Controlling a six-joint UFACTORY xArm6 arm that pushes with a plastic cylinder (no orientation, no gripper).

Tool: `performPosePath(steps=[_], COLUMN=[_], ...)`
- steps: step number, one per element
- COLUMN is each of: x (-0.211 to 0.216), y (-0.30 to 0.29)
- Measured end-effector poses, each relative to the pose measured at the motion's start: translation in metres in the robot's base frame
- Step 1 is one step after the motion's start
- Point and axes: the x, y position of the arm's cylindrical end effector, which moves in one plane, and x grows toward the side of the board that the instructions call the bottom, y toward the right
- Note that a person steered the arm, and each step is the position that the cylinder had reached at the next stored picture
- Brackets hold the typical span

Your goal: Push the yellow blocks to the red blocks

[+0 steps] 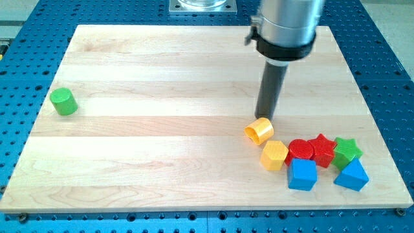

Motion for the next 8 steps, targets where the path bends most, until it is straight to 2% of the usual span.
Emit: performPosePath(steps=[1,2,3,4,5,6,7,8], x=[0.003,0.000,0.041,0.048,0.048,0.072,0.049,0.019], y=[-0.030,-0.096,-0.088,-0.019,-0.102,-0.245,-0.391,-0.415])
